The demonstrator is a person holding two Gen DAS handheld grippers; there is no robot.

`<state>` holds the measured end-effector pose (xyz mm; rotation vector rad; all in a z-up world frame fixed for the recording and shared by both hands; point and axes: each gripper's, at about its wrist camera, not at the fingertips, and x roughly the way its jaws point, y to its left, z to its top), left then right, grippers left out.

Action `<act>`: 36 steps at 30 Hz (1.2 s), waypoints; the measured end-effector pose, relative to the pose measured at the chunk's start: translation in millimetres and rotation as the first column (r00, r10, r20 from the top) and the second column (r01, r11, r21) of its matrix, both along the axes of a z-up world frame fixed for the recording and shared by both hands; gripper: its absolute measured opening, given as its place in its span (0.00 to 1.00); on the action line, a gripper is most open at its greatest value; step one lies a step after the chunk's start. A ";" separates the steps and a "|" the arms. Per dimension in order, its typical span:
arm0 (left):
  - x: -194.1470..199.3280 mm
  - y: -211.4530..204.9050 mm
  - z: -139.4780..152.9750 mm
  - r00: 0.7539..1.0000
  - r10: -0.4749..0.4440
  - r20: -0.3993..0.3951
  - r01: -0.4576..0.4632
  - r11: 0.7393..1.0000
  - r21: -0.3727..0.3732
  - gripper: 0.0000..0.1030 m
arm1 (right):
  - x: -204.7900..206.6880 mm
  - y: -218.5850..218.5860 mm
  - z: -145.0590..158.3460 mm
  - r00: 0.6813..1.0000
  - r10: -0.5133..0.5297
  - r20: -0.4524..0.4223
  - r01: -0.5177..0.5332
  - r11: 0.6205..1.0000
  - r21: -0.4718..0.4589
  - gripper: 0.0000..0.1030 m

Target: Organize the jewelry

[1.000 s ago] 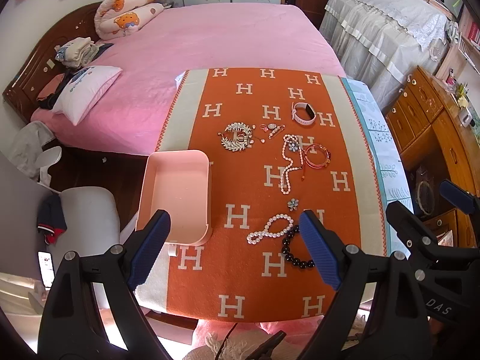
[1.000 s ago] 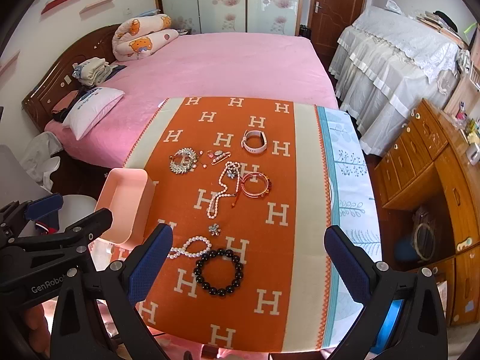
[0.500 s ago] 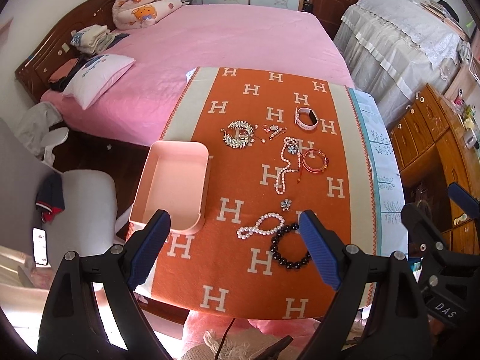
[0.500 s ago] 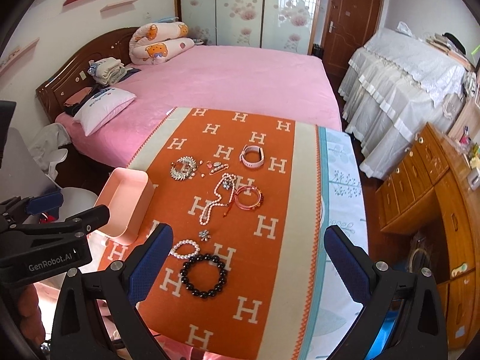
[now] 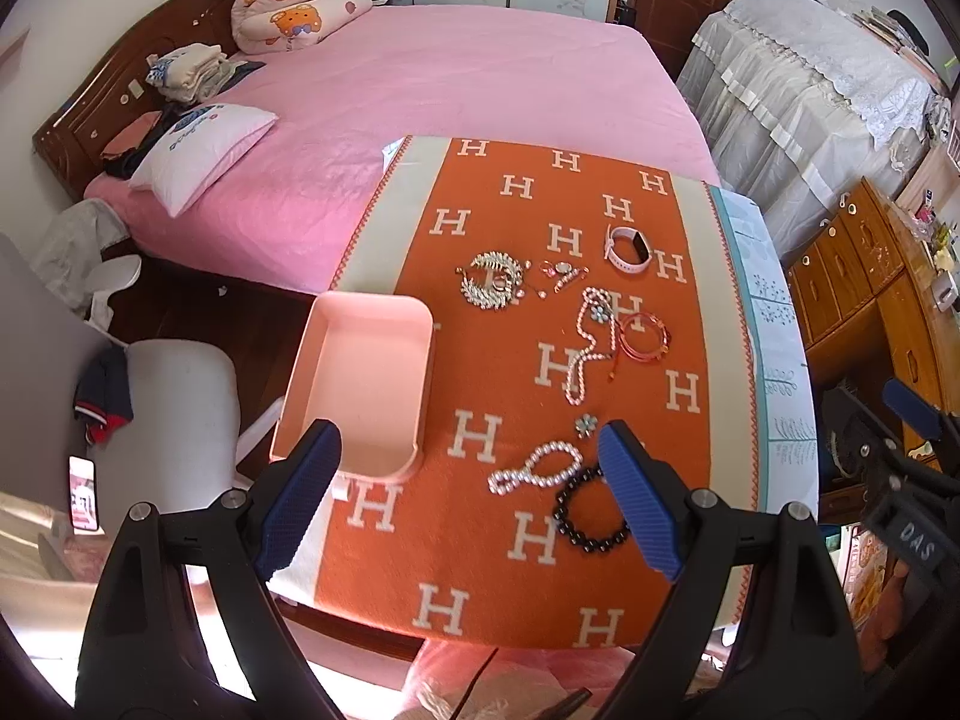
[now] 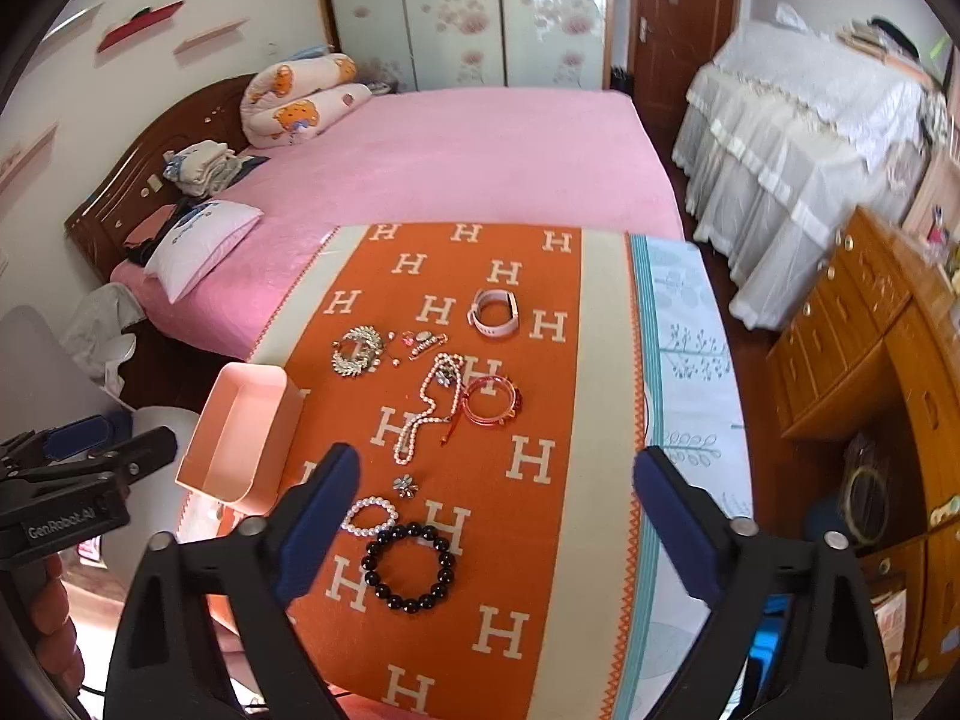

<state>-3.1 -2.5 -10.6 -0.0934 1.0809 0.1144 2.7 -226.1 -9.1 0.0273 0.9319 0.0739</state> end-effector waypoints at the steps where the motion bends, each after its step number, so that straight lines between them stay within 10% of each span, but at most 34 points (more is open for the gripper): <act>1: 5.8 2.1 -0.8 1.000 -0.004 0.000 0.004 1.000 -0.003 0.84 | 6.0 -2.8 -3.0 1.000 -0.006 -0.018 0.006 1.000 0.009 0.83; 19: 176.8 15.8 -85.1 0.984 -0.089 -0.153 0.079 0.994 -0.071 0.71 | 156.7 -34.7 -57.2 0.979 -0.102 -0.174 0.112 0.993 0.044 0.78; 36: 265.0 14.7 -192.3 0.957 -0.128 -0.262 0.094 0.986 -0.137 0.47 | 341.1 -37.4 -184.0 0.930 -0.093 -0.356 0.133 0.987 0.090 0.62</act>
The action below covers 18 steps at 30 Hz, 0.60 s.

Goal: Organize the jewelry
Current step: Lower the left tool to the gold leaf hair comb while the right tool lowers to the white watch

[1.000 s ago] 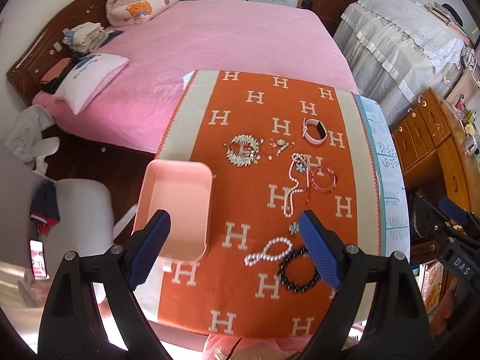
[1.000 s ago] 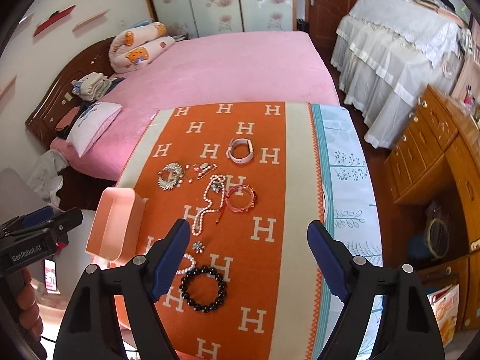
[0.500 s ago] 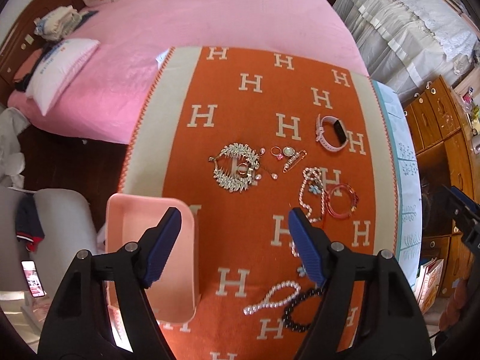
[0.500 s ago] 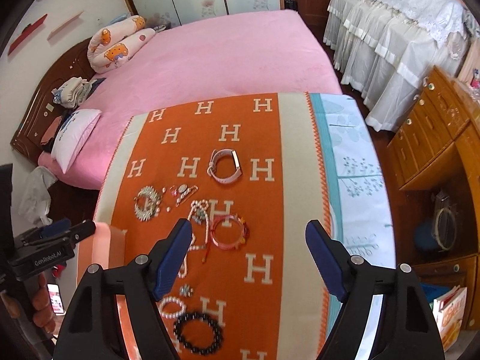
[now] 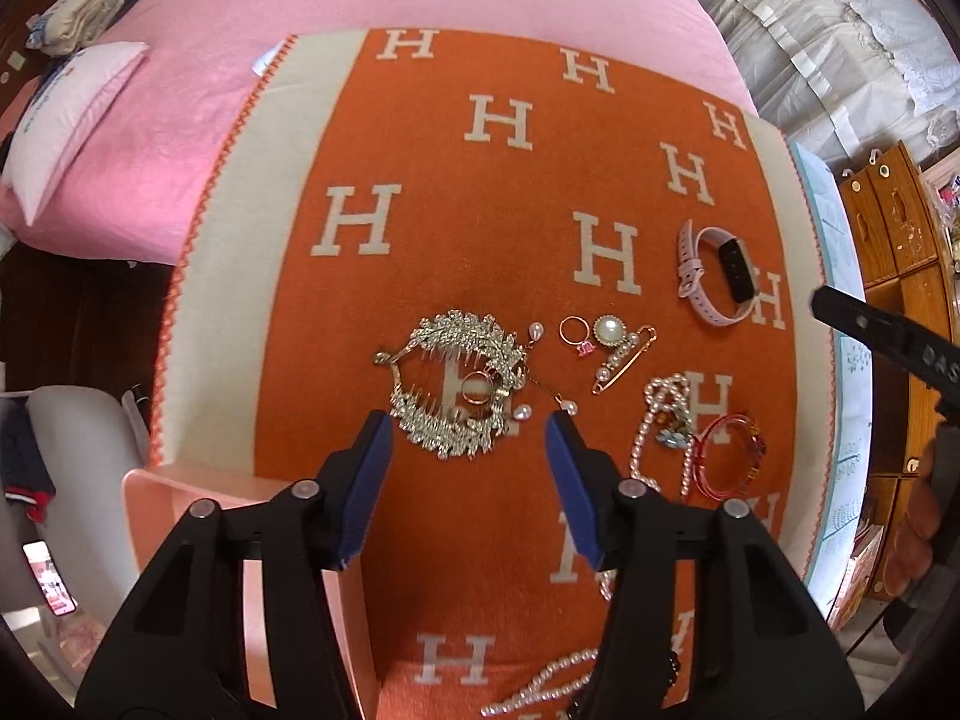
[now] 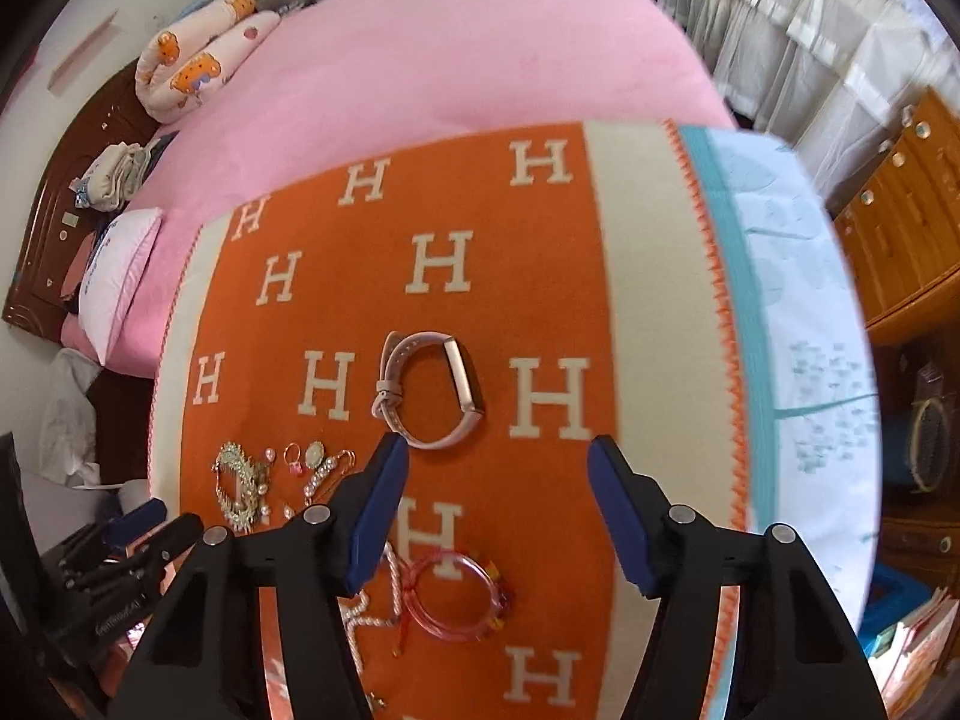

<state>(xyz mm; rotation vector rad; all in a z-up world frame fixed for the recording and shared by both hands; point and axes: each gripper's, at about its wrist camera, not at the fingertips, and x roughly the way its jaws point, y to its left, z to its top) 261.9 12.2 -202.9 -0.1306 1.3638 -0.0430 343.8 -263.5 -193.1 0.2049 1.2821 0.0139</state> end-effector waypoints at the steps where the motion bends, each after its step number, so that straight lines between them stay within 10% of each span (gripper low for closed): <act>1: 0.6 -0.3 -3.8 1.000 -0.003 -0.001 0.003 1.000 0.000 0.46 | 1.5 0.1 -6.3 1.000 0.001 -0.013 -0.001 1.000 0.006 0.62; 18: 13.2 -26.4 -38.8 0.991 -0.130 -0.032 0.132 0.990 0.058 0.35 | 23.8 23.6 -79.1 0.988 -0.064 -0.141 0.070 0.997 0.034 0.32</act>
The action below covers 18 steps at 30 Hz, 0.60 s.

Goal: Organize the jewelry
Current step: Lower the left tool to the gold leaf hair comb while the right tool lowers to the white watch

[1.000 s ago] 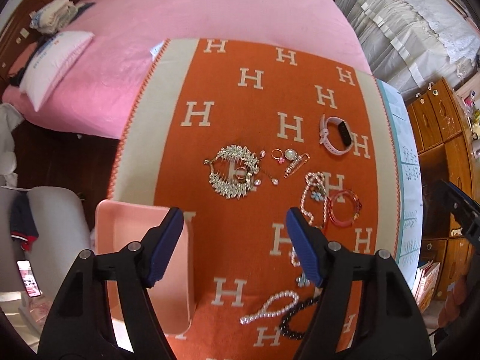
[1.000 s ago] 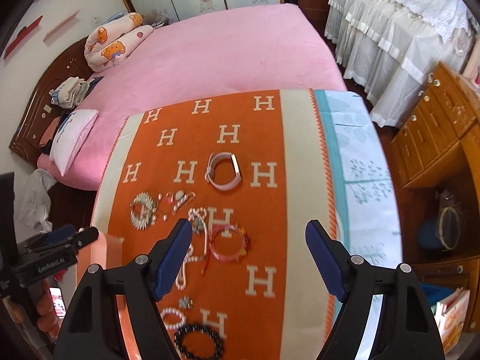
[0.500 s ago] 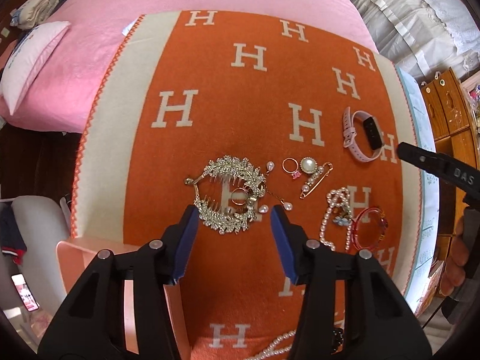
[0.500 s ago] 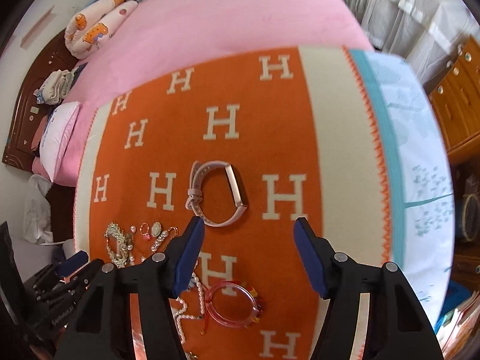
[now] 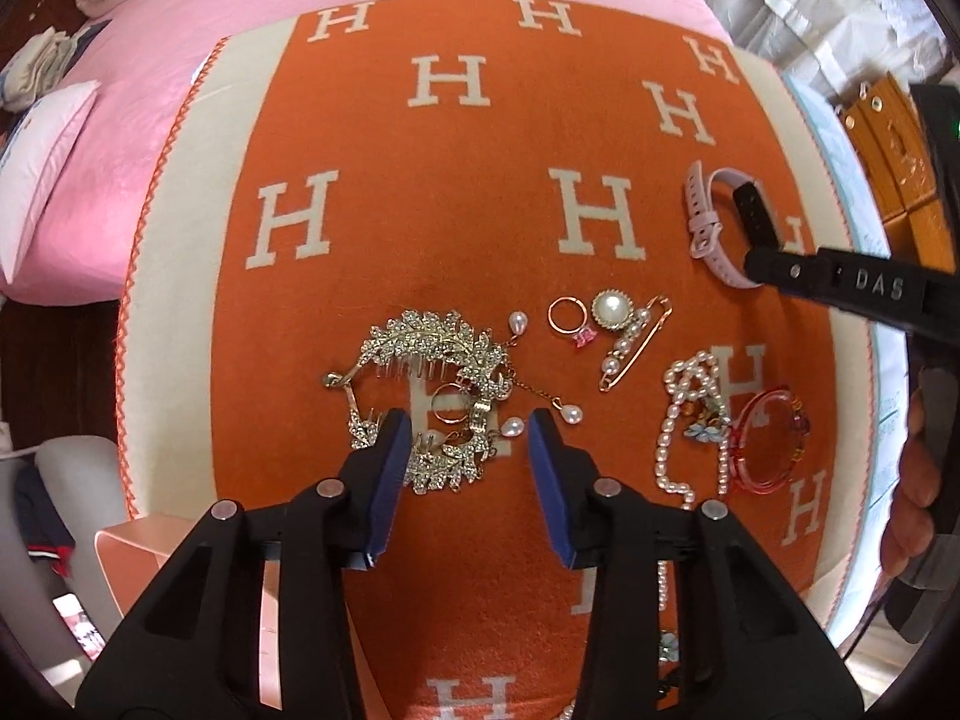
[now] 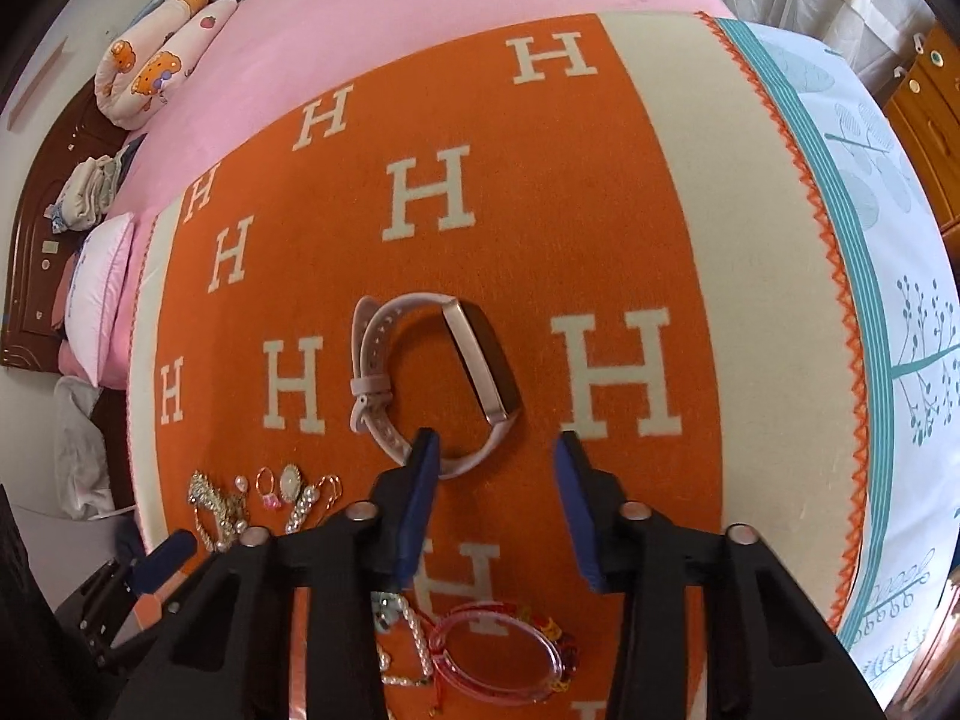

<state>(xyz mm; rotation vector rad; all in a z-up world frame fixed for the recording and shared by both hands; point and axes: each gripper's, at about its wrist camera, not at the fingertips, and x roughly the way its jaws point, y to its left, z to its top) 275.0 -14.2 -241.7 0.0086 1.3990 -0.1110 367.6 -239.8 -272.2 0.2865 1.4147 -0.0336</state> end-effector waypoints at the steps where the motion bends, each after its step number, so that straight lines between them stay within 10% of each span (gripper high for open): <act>1: 0.8 -1.5 -1.7 1.000 -0.005 -0.003 0.005 1.000 0.007 0.35 | 0.2 1.5 1.2 1.000 0.000 0.000 0.000 1.000 -0.013 0.31; 13: 6.2 -32.8 -18.0 0.995 -0.097 -0.008 0.097 0.982 0.161 0.26 | 16.2 16.8 1.3 0.999 0.036 -0.026 -0.038 0.995 -0.095 0.29; 18: 2.4 -43.0 -17.9 0.992 -0.125 -0.011 0.124 0.977 0.175 0.06 | 20.3 27.1 -0.1 0.998 0.062 -0.011 -0.062 0.992 -0.107 0.10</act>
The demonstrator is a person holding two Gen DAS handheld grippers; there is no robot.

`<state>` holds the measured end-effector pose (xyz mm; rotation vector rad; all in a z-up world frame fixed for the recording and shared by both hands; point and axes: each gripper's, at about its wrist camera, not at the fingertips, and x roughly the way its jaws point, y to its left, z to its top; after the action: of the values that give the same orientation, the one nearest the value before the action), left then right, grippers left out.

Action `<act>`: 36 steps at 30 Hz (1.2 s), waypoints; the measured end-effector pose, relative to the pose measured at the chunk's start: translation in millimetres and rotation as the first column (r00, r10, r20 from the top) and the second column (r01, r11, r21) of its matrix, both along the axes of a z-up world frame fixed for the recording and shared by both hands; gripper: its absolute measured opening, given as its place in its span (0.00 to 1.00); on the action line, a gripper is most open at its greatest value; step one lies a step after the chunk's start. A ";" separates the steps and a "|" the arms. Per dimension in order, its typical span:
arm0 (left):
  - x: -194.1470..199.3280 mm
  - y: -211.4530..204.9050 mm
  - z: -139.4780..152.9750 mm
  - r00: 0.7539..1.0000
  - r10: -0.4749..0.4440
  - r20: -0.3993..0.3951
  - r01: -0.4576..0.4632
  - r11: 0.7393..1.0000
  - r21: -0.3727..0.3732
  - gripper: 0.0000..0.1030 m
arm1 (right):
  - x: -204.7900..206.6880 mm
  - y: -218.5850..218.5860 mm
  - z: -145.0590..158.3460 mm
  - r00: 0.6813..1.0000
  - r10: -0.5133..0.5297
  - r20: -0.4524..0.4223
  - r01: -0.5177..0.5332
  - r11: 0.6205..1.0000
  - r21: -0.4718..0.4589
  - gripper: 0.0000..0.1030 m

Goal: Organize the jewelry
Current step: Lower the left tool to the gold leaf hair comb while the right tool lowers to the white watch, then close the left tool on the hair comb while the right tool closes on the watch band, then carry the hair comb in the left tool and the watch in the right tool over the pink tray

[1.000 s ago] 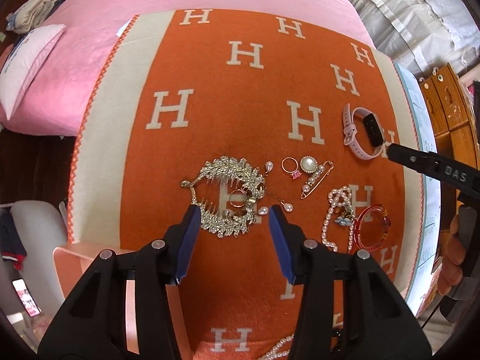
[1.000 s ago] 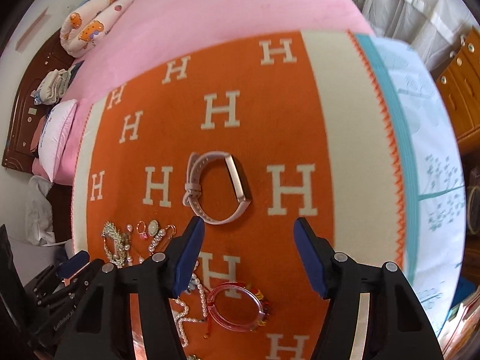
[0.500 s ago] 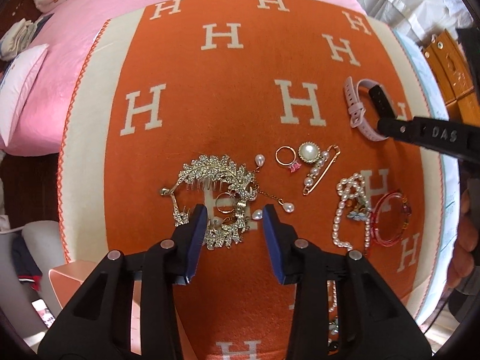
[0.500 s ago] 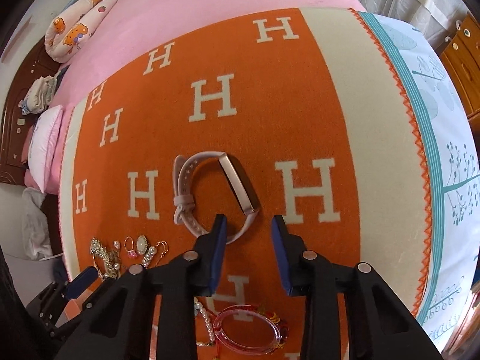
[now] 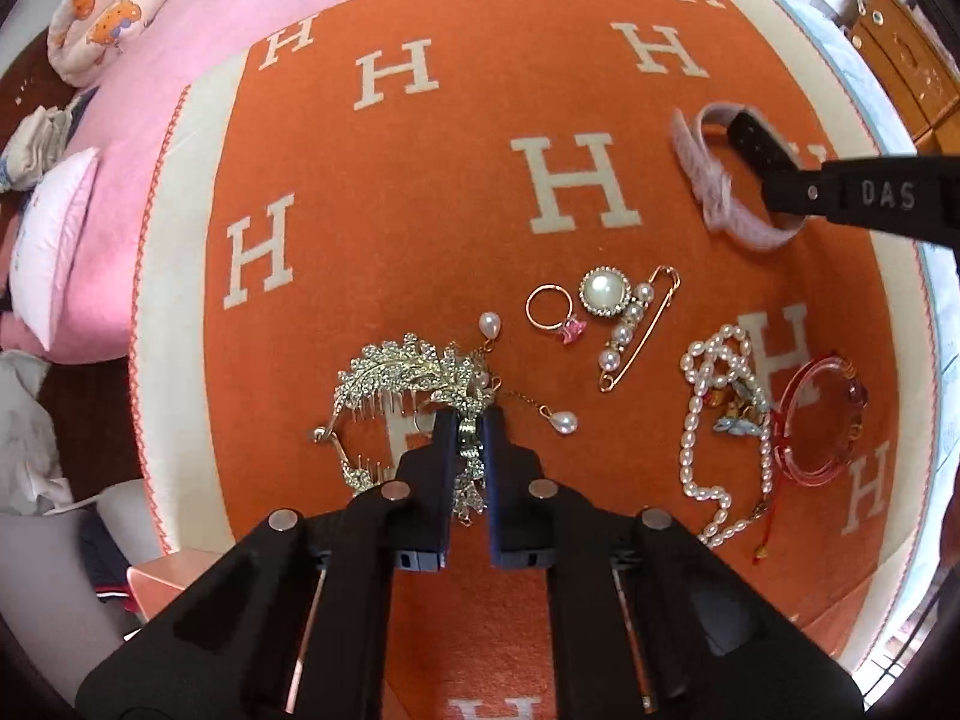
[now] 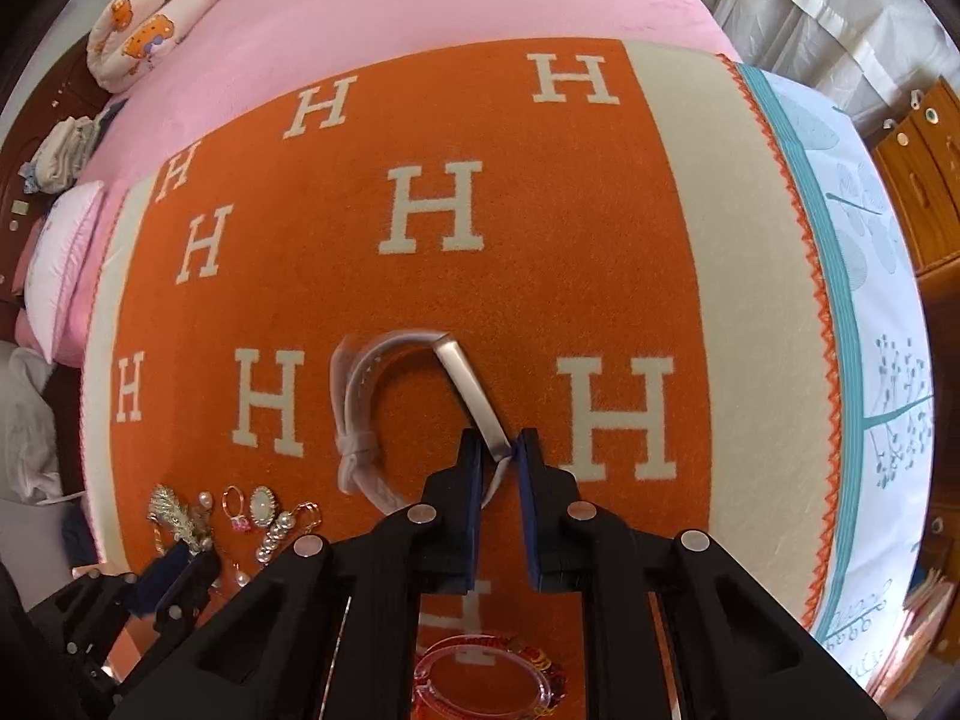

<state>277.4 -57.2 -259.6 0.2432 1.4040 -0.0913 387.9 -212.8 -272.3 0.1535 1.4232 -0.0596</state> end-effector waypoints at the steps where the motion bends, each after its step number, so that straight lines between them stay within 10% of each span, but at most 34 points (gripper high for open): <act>1: -2.6 -0.3 0.6 1.000 -0.002 0.001 0.002 1.000 0.000 0.06 | -1.6 -2.4 0.8 1.000 0.000 0.002 0.000 1.000 0.011 0.10; 11: -25.3 12.8 46.4 0.997 0.049 0.065 -0.044 0.996 -0.074 0.06 | -32.2 -19.3 24.6 0.999 -0.022 0.026 0.018 0.991 0.132 0.10; 22: -100.2 27.1 121.4 0.981 0.102 0.166 -0.079 0.987 -0.140 0.06 | -126.5 -24.6 116.5 0.987 0.046 0.152 -0.070 0.985 0.160 0.10; 36: -239.0 80.1 170.2 0.939 0.265 0.219 -0.233 0.959 -0.161 0.06 | -277.7 57.7 198.5 0.901 0.304 0.309 -0.344 0.935 0.083 0.10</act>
<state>38.5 22.9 -89.4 -0.0364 1.1724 0.0537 110.2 -155.1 -73.8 0.0321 1.1398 0.3261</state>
